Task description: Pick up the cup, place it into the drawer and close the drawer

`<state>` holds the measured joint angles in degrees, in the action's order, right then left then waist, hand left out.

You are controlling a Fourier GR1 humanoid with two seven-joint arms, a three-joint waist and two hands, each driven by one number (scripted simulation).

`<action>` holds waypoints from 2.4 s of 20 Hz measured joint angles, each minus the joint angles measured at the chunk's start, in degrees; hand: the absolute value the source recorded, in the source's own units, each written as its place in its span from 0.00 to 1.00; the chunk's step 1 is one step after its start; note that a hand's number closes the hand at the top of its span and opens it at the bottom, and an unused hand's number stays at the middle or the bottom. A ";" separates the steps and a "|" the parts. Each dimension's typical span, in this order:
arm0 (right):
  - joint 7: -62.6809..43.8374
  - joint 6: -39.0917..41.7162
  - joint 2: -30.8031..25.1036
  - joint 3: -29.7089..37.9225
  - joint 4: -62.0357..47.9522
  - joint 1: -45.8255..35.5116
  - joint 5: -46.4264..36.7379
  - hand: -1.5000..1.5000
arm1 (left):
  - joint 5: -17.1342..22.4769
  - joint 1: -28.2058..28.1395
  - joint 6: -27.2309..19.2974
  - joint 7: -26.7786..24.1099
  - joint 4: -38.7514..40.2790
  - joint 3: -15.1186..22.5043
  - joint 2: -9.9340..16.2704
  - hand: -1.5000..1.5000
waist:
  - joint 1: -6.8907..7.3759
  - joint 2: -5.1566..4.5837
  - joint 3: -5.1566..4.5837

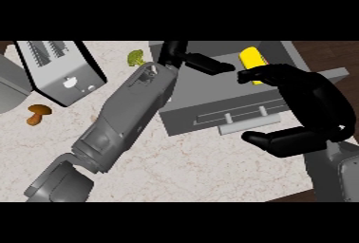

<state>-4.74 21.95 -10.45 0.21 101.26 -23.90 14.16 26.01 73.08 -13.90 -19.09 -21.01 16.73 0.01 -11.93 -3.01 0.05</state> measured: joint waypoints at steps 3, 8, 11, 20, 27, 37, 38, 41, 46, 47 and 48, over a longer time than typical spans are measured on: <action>-1.41 4.65 -0.84 -2.84 0.02 0.92 2.68 1.00 | 3.13 -0.07 -0.07 -2.90 -1.38 -1.07 0.00 0.00 | 0.61 0.36 -0.03; -5.05 12.17 -6.72 -7.33 0.36 2.31 0.98 0.00 | 6.84 -0.65 -1.67 -7.19 -1.95 -1.91 0.00 0.00 | 2.63 1.05 -0.06; -6.70 13.65 -9.33 -9.35 0.74 3.43 -3.19 0.00 | 8.47 -0.57 -3.06 -8.28 -1.64 -1.54 0.00 0.00 | 4.12 1.48 -0.04; 0.47 6.70 -11.19 -15.29 -5.37 7.44 -27.20 0.00 | 11.23 -2.18 -2.38 -10.99 -1.92 -3.06 0.19 0.00 | 9.84 2.23 0.01; 8.41 1.08 -8.52 -20.55 -25.72 3.31 -39.32 1.00 | 11.89 -6.77 0.14 -12.19 -5.66 -3.85 0.95 0.00 | 13.48 2.47 0.03; 22.63 -8.81 -6.10 -14.68 -55.17 -10.45 -43.78 1.00 | 12.19 -16.12 5.12 -11.60 -13.48 -3.52 5.60 0.00 | 17.92 2.40 0.03; 23.62 -9.51 -6.42 -13.38 -57.18 -12.04 -43.43 1.00 | 12.42 -16.78 5.85 -11.12 -14.24 -3.63 6.43 0.00 | 18.23 2.30 0.09; 25.61 -10.63 -7.83 -9.28 -62.61 -16.90 -41.82 1.00 | 12.75 -18.93 7.44 -10.14 -16.43 -3.37 7.60 0.00 | 19.40 1.95 0.21; 28.39 -9.50 -8.67 -6.20 -67.12 -19.69 -39.62 1.00 | 12.87 -21.02 9.55 -9.27 -18.69 -3.09 9.50 0.00 | 20.23 1.73 0.30; 28.68 -9.03 -8.73 -5.81 -67.41 -19.82 -39.15 1.00 | 12.90 -21.25 9.73 -9.16 -18.97 -3.05 9.57 0.00 | 20.33 1.69 0.32; 28.93 -8.17 -8.90 -5.37 -67.69 -19.90 -38.54 1.00 | 12.77 -21.83 10.06 -9.16 -19.36 -2.81 9.79 0.00 | 20.53 1.72 0.38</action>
<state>24.19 13.78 -19.35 -5.17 33.57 -43.80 -24.37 38.78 51.25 -3.84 -28.26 -40.37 13.92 9.80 8.60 -1.30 0.43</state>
